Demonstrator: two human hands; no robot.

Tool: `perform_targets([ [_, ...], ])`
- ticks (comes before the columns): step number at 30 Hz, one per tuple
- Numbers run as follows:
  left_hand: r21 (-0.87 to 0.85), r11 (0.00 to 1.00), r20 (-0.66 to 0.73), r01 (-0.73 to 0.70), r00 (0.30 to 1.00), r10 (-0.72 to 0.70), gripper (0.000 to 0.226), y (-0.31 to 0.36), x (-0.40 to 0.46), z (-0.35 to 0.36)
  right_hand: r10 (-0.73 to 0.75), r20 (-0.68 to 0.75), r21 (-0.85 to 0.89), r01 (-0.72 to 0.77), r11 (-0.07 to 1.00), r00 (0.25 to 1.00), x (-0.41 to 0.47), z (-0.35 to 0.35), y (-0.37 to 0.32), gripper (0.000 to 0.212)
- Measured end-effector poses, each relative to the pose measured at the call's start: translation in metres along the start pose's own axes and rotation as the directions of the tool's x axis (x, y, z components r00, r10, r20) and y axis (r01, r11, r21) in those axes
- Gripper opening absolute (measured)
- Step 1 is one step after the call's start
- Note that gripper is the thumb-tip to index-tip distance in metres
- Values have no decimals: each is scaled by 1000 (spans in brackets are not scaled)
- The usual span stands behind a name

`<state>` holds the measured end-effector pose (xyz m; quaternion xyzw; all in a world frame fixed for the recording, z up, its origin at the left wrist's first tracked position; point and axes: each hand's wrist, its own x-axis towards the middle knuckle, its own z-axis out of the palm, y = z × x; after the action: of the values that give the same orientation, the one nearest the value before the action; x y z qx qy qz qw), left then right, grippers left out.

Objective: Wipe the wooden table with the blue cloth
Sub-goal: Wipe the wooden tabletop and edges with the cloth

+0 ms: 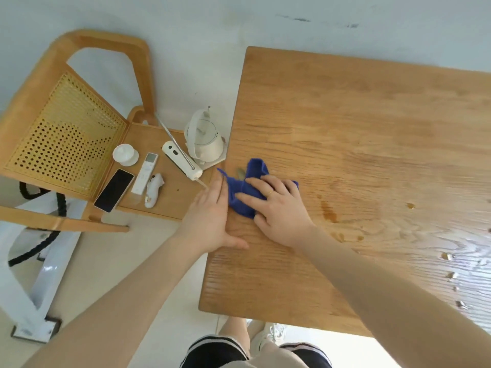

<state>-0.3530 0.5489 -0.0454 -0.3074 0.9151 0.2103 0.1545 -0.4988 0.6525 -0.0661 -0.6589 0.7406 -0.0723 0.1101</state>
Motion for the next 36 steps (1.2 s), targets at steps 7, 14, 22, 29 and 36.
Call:
perform_targets([
  [7,188,981,-23,40,999,-37,138,4,2,6,166,-2,-64,-166,984,986,31,-15,37,54],
  [14,215,976,19,44,999,-49,131,14,-3,4,110,13,-74,-108,991,994,-18,-2,13,53],
  [22,247,967,70,69,994,-89,129,20,-3,-2,59,40,-109,-55,993,997,-14,-9,39,43],
  [29,245,965,53,96,992,-112,120,31,-13,-5,266,38,-44,-264,963,963,-9,-15,50,45],
  [36,115,992,103,-52,994,40,109,54,4,-7,-11,123,-63,19,998,992,-75,-5,32,49],
])
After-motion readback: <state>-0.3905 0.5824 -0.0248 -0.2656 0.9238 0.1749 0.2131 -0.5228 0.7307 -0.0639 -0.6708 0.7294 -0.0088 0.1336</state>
